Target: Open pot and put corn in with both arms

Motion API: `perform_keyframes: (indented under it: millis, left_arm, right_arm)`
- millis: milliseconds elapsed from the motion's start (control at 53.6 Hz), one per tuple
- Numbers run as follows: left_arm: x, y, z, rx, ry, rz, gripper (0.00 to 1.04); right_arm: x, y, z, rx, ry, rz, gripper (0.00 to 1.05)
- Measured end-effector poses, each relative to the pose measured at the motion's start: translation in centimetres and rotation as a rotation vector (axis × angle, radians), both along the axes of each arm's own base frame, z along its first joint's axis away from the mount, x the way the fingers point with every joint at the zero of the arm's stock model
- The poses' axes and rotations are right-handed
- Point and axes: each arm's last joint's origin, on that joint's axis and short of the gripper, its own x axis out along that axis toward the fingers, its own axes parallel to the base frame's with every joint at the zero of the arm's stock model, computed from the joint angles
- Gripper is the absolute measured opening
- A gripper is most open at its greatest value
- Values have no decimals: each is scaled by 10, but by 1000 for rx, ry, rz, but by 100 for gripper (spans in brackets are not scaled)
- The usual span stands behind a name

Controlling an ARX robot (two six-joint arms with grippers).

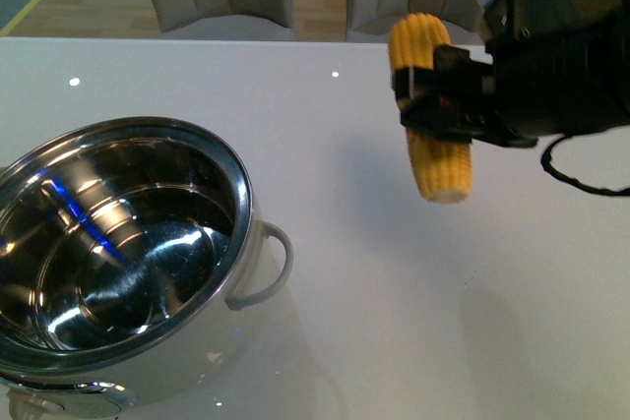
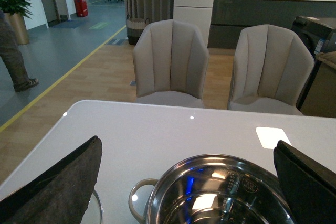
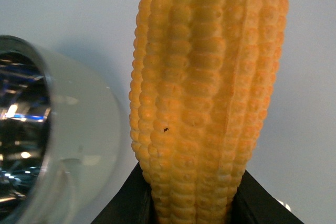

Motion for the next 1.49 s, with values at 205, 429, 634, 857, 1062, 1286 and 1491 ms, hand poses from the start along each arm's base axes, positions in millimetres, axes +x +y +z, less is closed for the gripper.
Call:
perform_keyframes:
  millis: [205, 429, 634, 857, 1062, 1286, 1491]
  left_arm:
    - [0, 0, 0, 0, 0, 0, 98]
    - [0, 0, 0, 0, 0, 0, 98]
    - [0, 0, 0, 0, 0, 0, 98]
    - [0, 0, 0, 0, 0, 0, 98]
    - [0, 0, 0, 0, 0, 0, 98]
    - [0, 0, 0, 0, 0, 0, 98]
    - [0, 0, 0, 0, 0, 0, 98]
  right_arm:
    - [4, 34, 22, 90, -1, 62, 22]
    - [9, 68, 34, 180, 26, 109, 22]
    - [11, 93, 26, 262, 120, 125, 21]
    - [18, 123, 20, 313, 178, 120, 21]
    - [23, 144, 13, 324, 217, 124, 20]
    - [29, 164, 9, 329, 251, 121, 20]
    - [27, 178, 1, 312, 293, 128, 20]
